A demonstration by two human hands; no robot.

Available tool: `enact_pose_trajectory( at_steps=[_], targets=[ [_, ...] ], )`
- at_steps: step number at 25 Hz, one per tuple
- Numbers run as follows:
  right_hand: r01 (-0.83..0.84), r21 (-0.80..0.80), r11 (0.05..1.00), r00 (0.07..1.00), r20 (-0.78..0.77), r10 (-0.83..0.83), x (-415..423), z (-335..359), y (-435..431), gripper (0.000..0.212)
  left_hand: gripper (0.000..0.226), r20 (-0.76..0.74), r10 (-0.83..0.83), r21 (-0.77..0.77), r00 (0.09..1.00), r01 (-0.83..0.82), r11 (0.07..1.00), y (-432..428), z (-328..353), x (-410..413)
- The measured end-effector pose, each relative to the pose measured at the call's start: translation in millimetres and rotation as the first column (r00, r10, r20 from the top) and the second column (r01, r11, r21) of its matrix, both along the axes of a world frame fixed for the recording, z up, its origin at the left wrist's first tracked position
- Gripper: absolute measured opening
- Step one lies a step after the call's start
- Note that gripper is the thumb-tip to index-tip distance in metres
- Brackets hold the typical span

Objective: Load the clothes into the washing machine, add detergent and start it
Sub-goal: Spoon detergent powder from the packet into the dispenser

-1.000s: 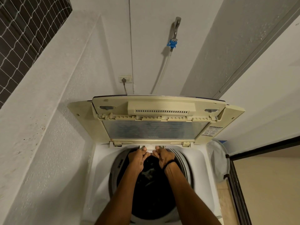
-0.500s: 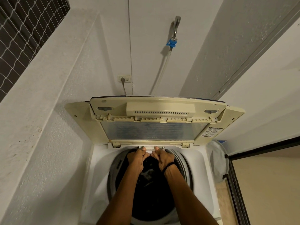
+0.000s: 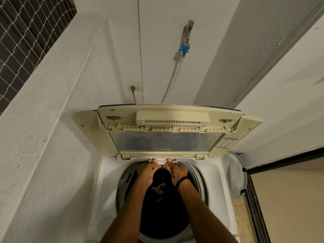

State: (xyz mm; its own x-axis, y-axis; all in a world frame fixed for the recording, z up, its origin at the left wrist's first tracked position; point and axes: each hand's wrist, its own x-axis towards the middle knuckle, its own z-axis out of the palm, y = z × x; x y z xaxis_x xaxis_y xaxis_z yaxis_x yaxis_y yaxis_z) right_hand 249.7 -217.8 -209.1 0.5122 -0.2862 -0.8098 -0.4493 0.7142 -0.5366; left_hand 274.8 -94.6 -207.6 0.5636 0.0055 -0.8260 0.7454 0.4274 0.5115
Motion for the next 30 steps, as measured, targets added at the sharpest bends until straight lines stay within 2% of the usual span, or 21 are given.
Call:
enact_pose_trajectory(
  at_steps=[5,10,16,20,23,27,30],
  targets=[
    [-0.047,-0.076,0.996,0.998,0.037,0.05,-2.9,-2.9,-1.5,0.075,0.02,0.091,-0.051,-0.025,0.994,0.054,0.998,6.9,8.4,-6.7],
    [-0.184,-0.26,0.948,0.983,-0.05,0.178,-0.9,-6.4,-7.2,0.041,0.014,0.164,-0.087,0.02,0.983,0.085,0.996,9.2,8.4,-7.5],
    [-0.184,-0.302,0.935,0.983,-0.065,0.172,3.6,-8.6,-5.7,0.037,0.018,0.179,-0.115,0.066,0.977,0.105,0.992,9.6,4.0,-10.1],
    [-0.215,-0.326,0.921,0.977,-0.081,0.199,1.2,-14.7,-5.2,0.036,0.034,0.158,-0.116,0.071,0.981,0.106,0.992,8.2,3.6,-10.5],
    [-0.383,-0.434,0.815,0.923,-0.205,0.325,-1.7,-16.7,-3.9,0.035,0.031,0.153,-0.164,0.115,0.975,0.147,0.982,6.1,5.5,-12.4],
    [-0.587,-0.58,0.565,0.804,-0.332,0.494,2.6,-45.8,-9.1,0.032,0.025,0.189,-0.146,0.226,0.971,0.102,0.969,9.3,21.4,-14.5],
    [-0.645,-0.661,0.383,0.732,-0.39,0.559,-1.5,2.0,-0.2,0.03,0.029,0.244,-0.184,0.308,0.952,0.103,0.946,17.0,41.7,-17.8]
  ],
)
